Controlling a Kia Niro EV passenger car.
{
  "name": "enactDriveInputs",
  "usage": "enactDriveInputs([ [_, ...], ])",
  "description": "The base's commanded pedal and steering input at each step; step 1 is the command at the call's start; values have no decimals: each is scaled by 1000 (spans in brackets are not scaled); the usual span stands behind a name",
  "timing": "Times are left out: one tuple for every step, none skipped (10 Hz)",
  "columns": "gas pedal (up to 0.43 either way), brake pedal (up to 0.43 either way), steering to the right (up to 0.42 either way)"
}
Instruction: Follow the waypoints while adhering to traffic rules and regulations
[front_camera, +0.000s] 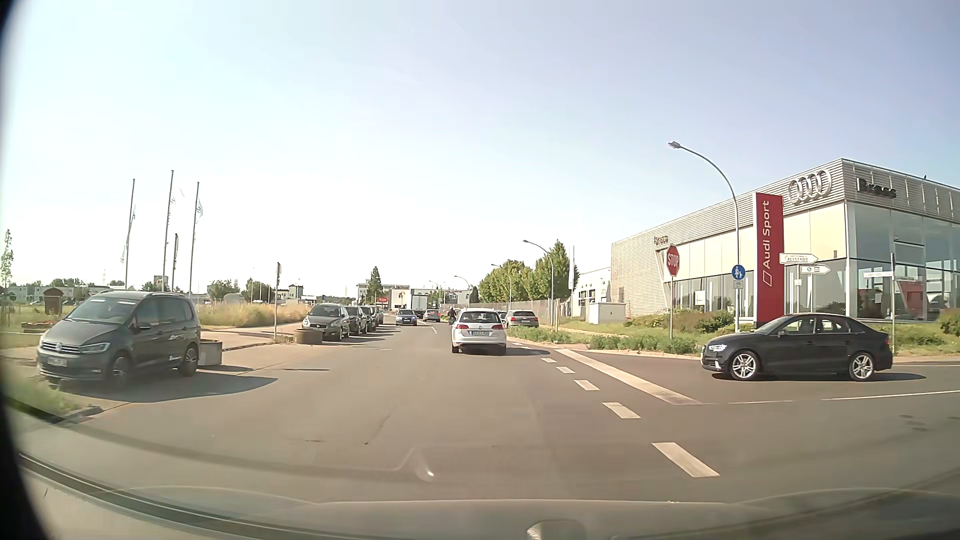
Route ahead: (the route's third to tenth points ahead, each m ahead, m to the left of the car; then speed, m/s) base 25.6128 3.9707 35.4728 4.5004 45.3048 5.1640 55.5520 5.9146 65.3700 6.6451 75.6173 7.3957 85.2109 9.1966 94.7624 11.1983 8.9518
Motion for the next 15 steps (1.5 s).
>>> enactDriveInputs([
  [39,30,-11],
  [59,30,-11],
  [67,30,-11],
  [79,30,-11],
  [87,30,-11],
  [98,30,-13],
  [98,30,-13],
  [118,30,-13],
  [118,30,-13],
  [118,30,-13],
  [118,30,-13],
  [118,30,-13],
  [118,30,-14],
  [118,30,-15],
  [118,30,-16],
])
